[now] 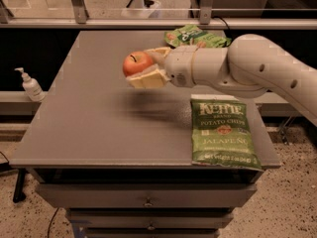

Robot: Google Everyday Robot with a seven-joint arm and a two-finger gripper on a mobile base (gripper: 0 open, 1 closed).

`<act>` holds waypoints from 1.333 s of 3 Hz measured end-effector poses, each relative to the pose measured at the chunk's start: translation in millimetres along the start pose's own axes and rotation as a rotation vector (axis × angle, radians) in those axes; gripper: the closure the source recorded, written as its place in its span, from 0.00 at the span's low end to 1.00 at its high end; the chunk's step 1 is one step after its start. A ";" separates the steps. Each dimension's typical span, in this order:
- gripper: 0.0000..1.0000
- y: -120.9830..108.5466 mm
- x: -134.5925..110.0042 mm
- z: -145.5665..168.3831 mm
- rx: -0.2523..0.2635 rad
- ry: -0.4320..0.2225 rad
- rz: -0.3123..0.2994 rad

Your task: Move apple near green rice chip bag

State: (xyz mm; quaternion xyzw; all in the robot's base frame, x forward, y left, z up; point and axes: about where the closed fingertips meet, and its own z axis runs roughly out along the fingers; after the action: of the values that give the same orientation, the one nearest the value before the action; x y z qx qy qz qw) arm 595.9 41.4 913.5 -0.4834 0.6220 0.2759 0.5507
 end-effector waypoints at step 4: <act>1.00 -163.4 98.3 -154.0 0.353 0.060 0.078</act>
Offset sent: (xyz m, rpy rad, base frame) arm 0.0739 -0.2252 -0.0276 -0.0018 -0.0075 -0.3652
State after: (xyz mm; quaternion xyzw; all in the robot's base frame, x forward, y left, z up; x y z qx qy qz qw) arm 686.7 -184.8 888.0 -0.3629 0.6950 0.1693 0.5971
